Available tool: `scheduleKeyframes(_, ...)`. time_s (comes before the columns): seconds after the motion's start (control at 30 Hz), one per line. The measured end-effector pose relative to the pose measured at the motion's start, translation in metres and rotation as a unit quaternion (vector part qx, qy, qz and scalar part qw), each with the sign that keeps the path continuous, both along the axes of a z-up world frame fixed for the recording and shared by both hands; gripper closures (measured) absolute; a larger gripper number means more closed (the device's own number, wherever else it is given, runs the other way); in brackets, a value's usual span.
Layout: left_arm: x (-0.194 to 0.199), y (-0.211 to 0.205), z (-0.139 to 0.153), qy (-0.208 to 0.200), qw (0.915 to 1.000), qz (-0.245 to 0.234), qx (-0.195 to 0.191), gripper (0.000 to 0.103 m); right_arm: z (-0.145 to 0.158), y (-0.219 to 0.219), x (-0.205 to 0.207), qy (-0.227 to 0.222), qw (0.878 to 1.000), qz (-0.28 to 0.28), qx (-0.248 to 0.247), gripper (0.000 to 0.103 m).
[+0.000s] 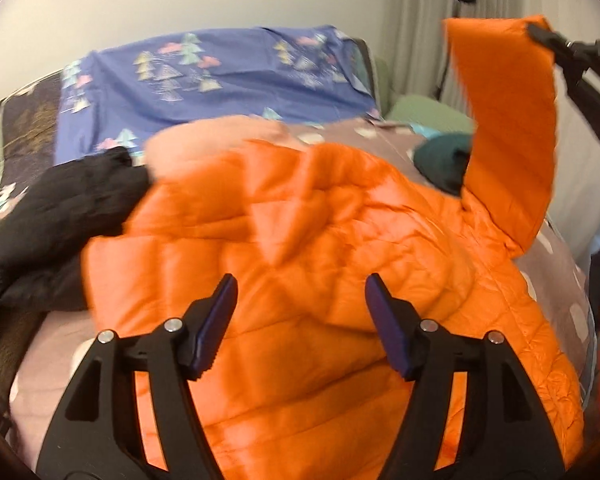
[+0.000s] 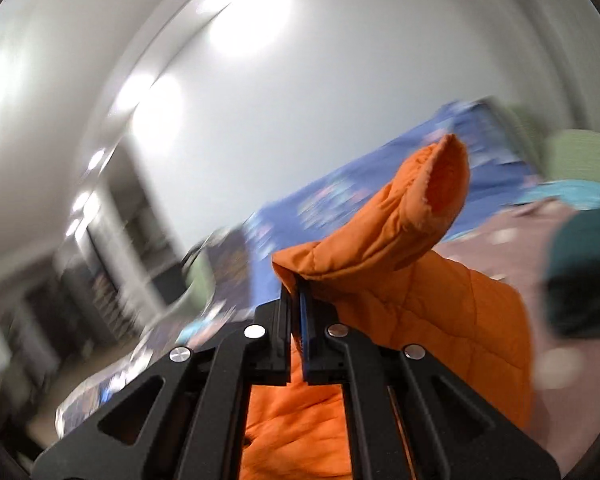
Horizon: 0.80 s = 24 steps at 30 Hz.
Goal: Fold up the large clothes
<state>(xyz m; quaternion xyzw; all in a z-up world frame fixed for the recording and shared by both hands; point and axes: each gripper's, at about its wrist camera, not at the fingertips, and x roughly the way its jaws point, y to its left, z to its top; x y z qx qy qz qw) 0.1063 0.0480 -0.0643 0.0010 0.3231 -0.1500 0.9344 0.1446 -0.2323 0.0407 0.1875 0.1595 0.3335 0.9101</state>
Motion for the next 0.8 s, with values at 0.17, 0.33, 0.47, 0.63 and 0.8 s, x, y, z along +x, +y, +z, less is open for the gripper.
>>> scheduleKeyframes(0.17,-0.012,0.048,0.003,-0.005,0.9990,0.034,-0.029,0.029,-0.065,0.108,0.006,0.076,0.987,0.108,-0.091,0.100)
scheduleKeyframes(0.33,-0.017,0.080,-0.001,0.004,0.9959,0.029,-0.086,0.019,-0.114,0.143,-0.006,0.136,0.967,0.148,-0.157,0.093)
scheduleKeyframes(0.47,-0.009,0.079,-0.009,0.020,0.9937,0.019,-0.108,0.016,-0.117,0.136,-0.014,0.139,0.963,0.155,-0.170,0.067)
scheduleKeyframes(0.63,-0.005,0.068,-0.010,0.020,0.9915,0.004,-0.128,0.014,-0.114,0.122,-0.024,0.114,0.964,0.168,-0.174,0.064)
scheduleKeyframes(0.8,-0.007,0.072,-0.012,0.020,0.9905,-0.004,-0.136,0.014,-0.105,0.099,-0.016,0.116,0.971,0.095,-0.188,0.063)
